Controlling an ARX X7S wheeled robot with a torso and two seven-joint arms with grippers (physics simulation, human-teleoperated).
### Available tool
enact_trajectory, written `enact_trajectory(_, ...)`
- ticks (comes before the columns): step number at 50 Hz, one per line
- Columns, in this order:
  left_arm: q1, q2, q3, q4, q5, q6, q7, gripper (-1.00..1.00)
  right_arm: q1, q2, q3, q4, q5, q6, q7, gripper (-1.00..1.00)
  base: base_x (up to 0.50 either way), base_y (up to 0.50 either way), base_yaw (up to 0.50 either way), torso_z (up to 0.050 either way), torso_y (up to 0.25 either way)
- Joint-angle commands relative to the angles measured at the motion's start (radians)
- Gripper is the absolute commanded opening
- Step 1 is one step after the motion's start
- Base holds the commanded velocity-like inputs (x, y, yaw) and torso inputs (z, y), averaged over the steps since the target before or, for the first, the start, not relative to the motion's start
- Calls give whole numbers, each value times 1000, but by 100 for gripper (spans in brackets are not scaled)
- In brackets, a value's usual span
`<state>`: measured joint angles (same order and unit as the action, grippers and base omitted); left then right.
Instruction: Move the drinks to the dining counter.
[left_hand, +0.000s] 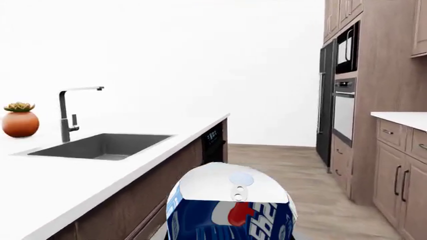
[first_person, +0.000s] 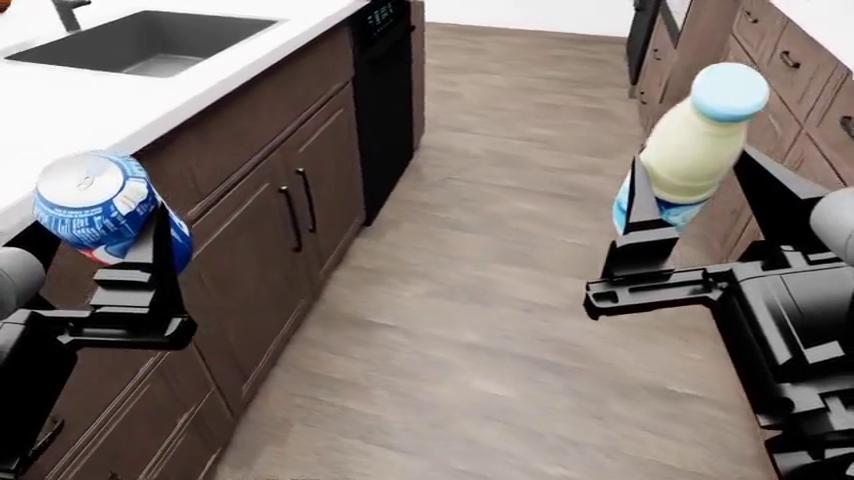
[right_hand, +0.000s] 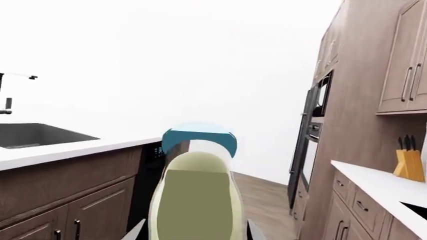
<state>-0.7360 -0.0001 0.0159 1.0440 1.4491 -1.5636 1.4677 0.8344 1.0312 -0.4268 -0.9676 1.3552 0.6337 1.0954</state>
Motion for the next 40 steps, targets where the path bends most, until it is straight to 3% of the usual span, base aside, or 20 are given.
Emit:
enact_trajectory(1,-7,0,6,2,1,-7,-1,-100,30,-8,9,0,-6,20,-1,-100,-30,101,500,0,0)
enact_trajectory(40,1,0,13,3,-4,-7,-10,-100,20,-2,-4,-3,-19,19,-9,-100,-41,93,500,0,1)
